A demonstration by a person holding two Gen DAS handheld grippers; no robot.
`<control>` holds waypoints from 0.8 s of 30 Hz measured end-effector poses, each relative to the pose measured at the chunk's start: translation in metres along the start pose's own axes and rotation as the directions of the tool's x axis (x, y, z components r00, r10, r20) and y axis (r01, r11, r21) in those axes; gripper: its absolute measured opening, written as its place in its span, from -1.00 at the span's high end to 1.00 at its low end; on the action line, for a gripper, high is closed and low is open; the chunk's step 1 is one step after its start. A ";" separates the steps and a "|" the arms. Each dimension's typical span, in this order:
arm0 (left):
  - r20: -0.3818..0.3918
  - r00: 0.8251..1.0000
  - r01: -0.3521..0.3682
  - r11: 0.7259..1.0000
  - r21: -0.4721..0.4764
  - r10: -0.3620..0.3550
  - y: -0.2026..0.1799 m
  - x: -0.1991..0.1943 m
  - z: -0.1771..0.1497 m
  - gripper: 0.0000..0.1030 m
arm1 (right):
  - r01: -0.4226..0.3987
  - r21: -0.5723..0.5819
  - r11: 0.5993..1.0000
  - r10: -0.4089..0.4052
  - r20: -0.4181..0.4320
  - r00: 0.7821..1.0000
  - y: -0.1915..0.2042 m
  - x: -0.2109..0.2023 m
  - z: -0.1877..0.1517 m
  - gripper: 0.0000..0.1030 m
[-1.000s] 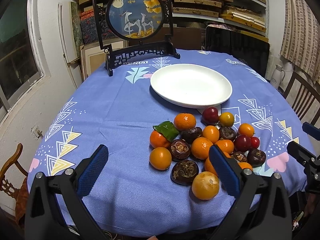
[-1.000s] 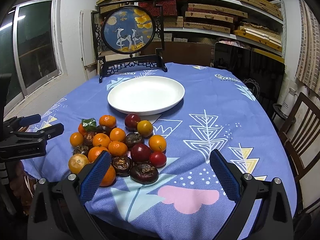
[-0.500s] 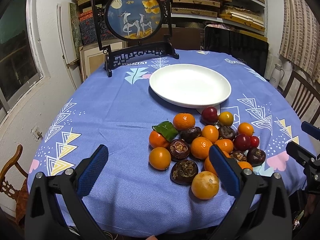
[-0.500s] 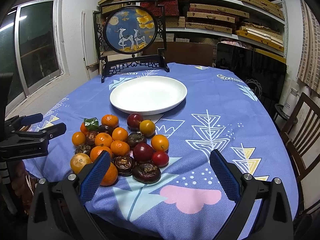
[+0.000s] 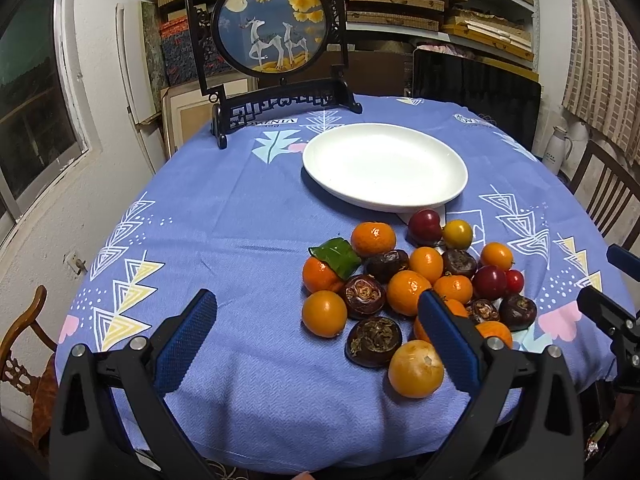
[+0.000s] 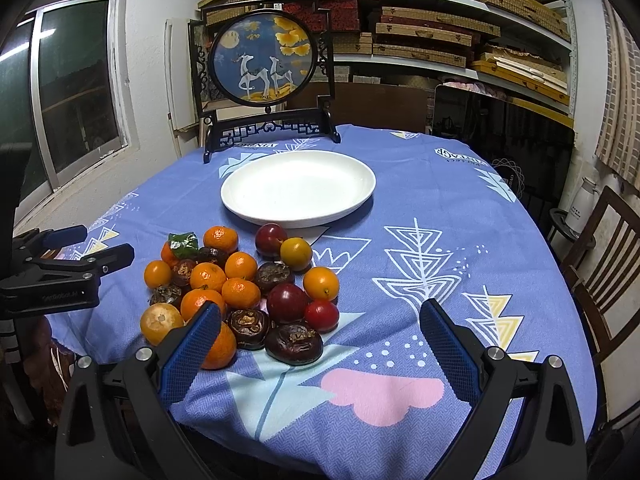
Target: Organize fruits
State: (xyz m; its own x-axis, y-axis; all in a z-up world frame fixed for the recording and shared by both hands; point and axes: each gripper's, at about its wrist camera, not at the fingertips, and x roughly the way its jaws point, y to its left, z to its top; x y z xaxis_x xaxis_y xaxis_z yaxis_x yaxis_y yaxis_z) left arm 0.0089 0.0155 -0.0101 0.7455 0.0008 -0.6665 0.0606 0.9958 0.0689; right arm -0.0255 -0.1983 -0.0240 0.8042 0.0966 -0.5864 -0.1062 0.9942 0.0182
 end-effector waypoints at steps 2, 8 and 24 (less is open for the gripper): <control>0.003 1.000 0.002 1.000 0.001 -0.002 0.000 0.000 0.000 -0.91 | 0.006 0.003 1.000 -0.006 0.000 1.000 0.000 0.000 0.000 -0.93; 0.005 1.000 0.004 1.000 0.004 -0.004 0.000 0.001 -0.002 -0.91 | 0.004 0.002 1.000 -0.004 0.001 1.000 -0.001 0.000 -0.001 -0.93; 0.007 1.000 0.003 1.000 0.003 -0.003 -0.001 0.000 -0.003 -0.91 | 0.003 -0.005 1.000 -0.003 0.003 1.000 0.003 0.000 -0.003 -0.93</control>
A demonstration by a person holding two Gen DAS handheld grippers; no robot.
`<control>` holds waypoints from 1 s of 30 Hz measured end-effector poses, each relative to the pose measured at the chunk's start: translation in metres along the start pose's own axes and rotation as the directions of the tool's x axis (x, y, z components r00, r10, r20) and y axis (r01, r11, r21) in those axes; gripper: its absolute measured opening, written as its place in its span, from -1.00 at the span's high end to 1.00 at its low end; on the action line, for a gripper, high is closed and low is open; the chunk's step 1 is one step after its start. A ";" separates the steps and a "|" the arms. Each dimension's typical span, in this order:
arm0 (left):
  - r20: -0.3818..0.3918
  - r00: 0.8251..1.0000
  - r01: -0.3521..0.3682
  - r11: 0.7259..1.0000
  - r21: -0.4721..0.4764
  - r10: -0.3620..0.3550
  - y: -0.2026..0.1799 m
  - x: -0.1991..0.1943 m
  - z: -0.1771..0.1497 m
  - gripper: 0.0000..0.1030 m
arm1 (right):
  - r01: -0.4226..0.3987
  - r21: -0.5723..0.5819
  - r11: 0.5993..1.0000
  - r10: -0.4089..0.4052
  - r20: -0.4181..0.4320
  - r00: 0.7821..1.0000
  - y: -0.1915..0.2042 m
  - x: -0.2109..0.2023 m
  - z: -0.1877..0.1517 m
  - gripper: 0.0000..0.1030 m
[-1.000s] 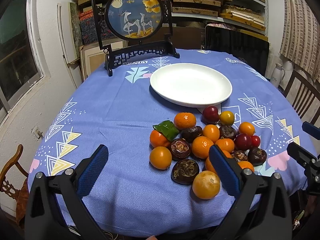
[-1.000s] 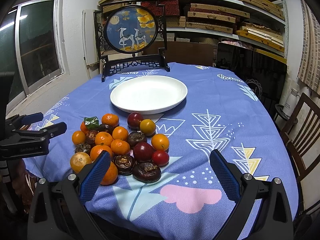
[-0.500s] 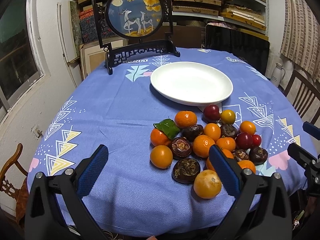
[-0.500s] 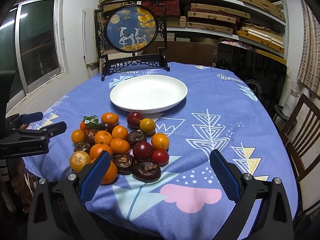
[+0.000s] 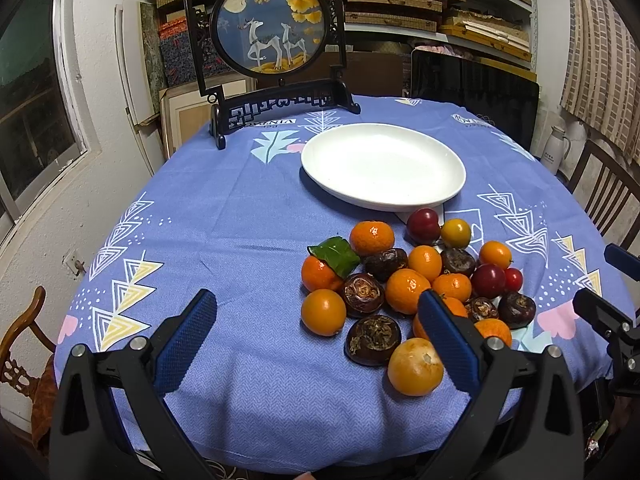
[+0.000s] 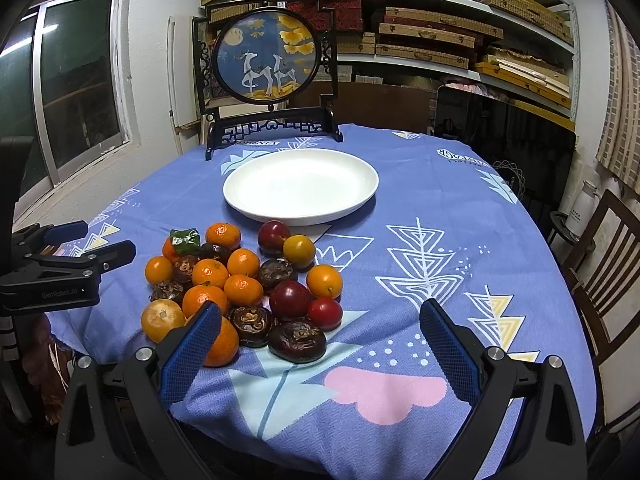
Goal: Organize fruits
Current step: 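Grasp a yellow tomato with the left tool while the right tool grasps a tangerine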
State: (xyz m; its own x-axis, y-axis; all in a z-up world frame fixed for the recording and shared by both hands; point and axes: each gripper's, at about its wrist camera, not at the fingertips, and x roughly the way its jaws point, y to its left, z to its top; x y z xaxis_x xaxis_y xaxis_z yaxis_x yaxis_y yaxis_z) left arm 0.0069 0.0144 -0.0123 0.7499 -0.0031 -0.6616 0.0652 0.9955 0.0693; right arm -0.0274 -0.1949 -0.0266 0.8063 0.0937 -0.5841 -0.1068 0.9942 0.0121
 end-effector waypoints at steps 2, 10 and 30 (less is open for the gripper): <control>-0.002 1.000 0.000 1.000 0.001 0.000 0.000 0.000 -0.001 -0.91 | 0.000 0.001 1.000 0.000 0.000 1.000 0.000 0.000 0.000 -0.93; -0.036 0.998 0.052 0.993 0.109 -0.048 -0.009 0.007 -0.024 -0.91 | -0.024 -0.023 0.999 0.023 -0.013 1.000 0.000 0.001 -0.009 -0.93; -0.060 0.973 0.229 0.942 0.246 -0.221 -0.051 0.023 -0.062 0.23 | -0.071 -0.040 0.997 0.068 -0.055 0.996 -0.009 0.004 -0.023 -0.77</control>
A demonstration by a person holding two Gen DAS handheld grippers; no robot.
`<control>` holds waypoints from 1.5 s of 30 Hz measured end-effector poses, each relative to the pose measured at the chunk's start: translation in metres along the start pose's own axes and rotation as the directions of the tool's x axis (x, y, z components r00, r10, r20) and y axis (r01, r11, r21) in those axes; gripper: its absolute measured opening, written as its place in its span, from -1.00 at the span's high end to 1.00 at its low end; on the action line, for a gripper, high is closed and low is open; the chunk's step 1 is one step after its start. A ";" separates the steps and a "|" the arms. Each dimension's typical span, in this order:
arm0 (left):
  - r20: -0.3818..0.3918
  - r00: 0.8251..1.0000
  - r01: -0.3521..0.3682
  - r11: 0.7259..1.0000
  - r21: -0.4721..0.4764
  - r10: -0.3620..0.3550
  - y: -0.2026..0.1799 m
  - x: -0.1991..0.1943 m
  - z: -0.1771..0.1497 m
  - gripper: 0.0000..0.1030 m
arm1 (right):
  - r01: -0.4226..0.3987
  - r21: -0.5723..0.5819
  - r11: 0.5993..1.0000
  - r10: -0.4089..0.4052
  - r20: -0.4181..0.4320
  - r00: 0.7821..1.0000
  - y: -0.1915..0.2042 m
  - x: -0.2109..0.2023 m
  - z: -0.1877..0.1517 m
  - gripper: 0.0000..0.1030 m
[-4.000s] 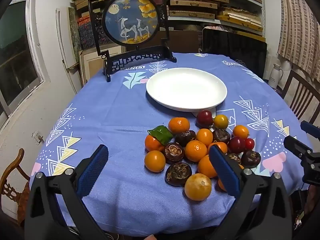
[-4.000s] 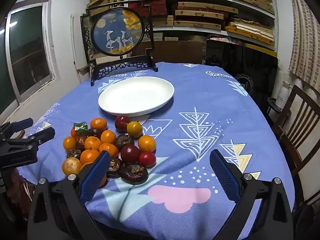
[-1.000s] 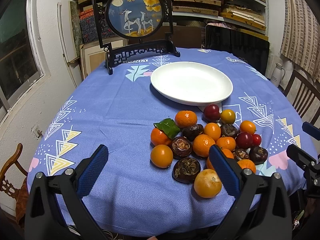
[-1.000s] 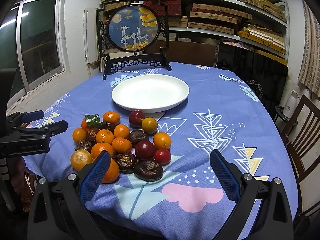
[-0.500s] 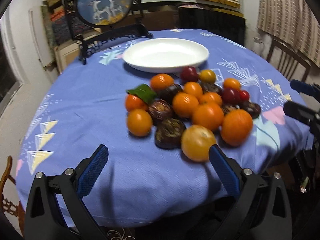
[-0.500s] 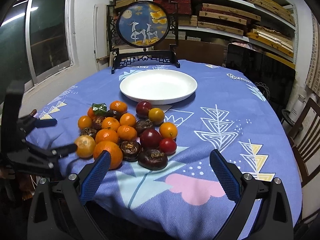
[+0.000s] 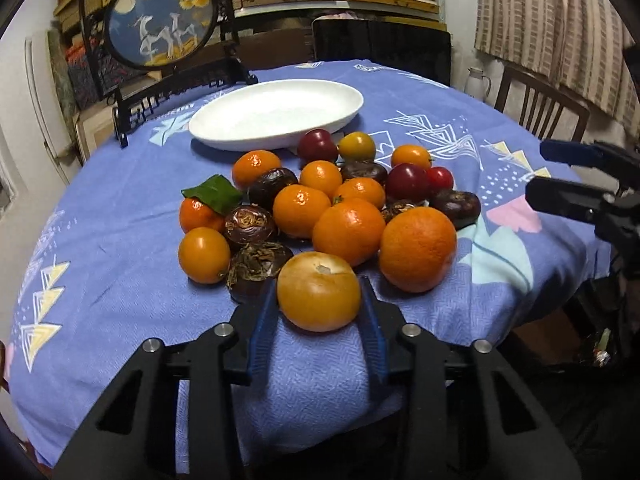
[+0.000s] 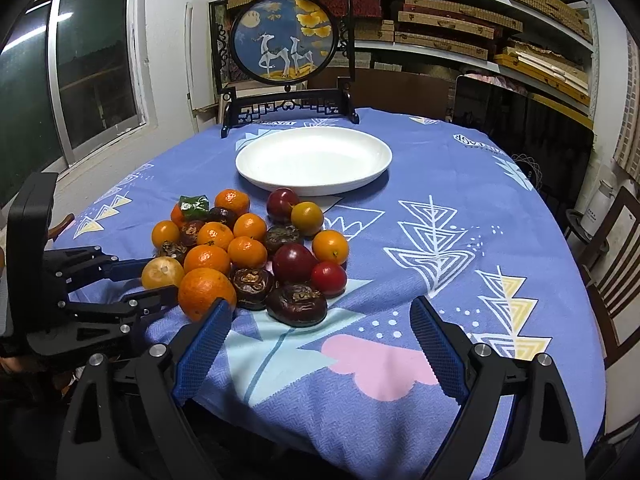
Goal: Organize fruits
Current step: 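Grasp a yellow tomato with the left tool while the right tool grasps a tangerine, then carry both fruits to the white plate and release them there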
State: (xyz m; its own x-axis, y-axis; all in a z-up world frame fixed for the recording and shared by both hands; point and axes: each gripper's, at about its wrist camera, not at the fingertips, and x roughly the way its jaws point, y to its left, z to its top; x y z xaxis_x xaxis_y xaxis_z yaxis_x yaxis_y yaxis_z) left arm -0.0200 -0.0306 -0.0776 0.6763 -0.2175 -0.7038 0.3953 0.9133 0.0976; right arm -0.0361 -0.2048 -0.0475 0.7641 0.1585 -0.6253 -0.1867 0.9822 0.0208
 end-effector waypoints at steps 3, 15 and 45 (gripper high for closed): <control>-0.014 1.000 0.010 1.000 -0.006 -0.010 0.002 0.005 -0.001 0.07 | -0.029 -0.023 0.999 0.028 -0.015 0.999 0.007 0.004 -0.001 -0.77; 0.027 0.999 0.048 0.997 -0.063 -0.046 0.022 -0.007 -0.004 0.26 | -0.132 -0.083 0.988 0.128 -0.048 0.991 0.031 0.006 -0.004 -0.77; 0.099 0.993 0.085 0.980 -0.179 -0.068 0.081 -0.016 0.046 0.25 | -0.273 -0.004 0.962 0.273 0.040 0.961 0.007 0.029 0.077 0.10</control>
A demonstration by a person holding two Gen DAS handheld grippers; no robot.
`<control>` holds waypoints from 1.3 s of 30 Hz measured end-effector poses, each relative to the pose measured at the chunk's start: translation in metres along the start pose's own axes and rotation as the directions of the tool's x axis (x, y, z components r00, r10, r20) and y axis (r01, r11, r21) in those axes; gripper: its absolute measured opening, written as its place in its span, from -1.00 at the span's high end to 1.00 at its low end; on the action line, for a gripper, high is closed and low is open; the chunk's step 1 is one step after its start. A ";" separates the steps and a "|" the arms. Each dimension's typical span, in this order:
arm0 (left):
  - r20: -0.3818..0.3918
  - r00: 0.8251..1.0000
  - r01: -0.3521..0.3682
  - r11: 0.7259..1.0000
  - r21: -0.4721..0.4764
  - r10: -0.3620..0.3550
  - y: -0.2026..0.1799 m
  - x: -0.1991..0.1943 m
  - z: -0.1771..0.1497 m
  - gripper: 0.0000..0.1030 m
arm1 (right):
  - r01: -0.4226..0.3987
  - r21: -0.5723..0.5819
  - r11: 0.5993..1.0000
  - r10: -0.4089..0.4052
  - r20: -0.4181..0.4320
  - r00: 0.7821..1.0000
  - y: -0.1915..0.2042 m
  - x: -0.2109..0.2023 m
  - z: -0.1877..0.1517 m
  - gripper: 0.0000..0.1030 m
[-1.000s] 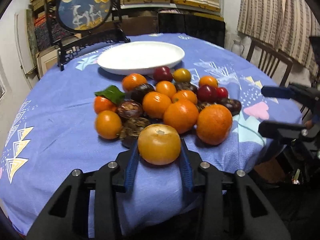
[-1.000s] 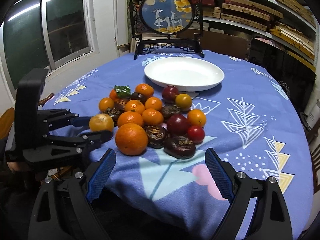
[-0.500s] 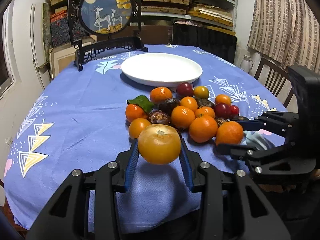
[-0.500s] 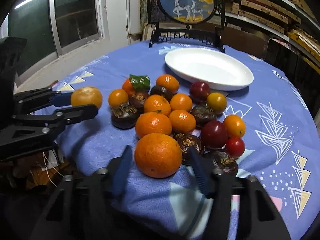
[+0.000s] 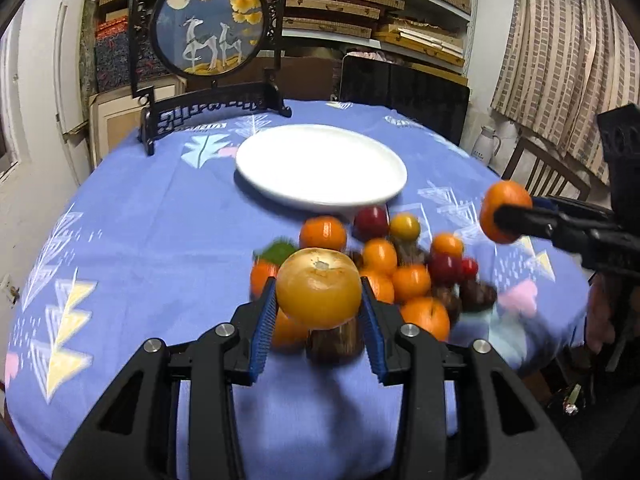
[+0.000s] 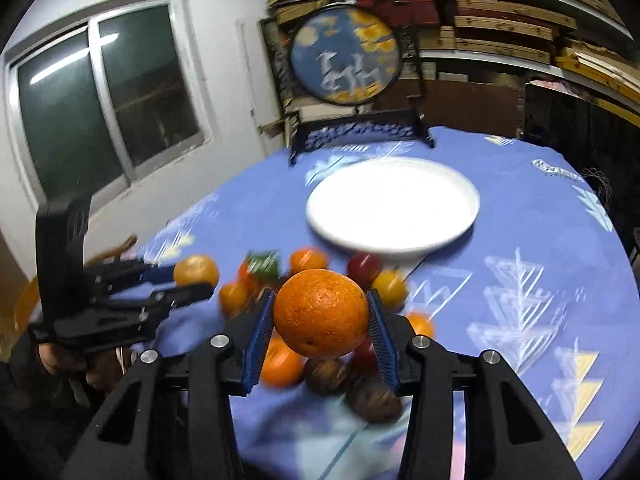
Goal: Organize fruits
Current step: 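Carry both fruits to the white plate and release them there, then grasp a tangerine with the left tool while the right tool grasps a dark brown fruit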
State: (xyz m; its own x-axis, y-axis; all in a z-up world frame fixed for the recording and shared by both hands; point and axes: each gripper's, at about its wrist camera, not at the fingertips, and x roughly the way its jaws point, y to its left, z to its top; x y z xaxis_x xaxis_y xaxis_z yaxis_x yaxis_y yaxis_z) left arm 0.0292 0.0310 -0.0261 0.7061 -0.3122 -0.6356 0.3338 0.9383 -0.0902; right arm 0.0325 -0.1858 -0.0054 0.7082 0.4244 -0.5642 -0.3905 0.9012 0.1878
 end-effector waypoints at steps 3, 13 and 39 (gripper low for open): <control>-0.013 1.000 0.022 1.000 -0.007 -0.022 0.005 0.024 0.033 0.25 | -0.002 0.058 0.998 0.004 -0.026 1.000 -0.030 0.021 0.027 0.10; -0.174 0.984 0.043 0.999 -0.010 -0.044 0.021 0.157 0.130 0.25 | 0.024 0.190 0.981 0.008 -0.167 0.986 -0.107 0.144 0.085 0.07; -0.085 0.993 -0.063 0.976 0.209 0.082 0.007 0.011 -0.027 -0.56 | 0.133 0.243 0.961 -0.118 -0.077 0.990 -0.098 0.032 -0.024 -0.39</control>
State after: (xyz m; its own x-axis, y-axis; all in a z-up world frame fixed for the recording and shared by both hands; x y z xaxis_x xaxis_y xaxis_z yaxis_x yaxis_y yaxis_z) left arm 0.0229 0.0384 -0.0544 0.6755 -0.2206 -0.7036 0.4123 0.9041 0.1124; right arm 0.0790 -0.2628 -0.0609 0.7021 0.3070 -0.6425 -0.1381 0.9439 0.3001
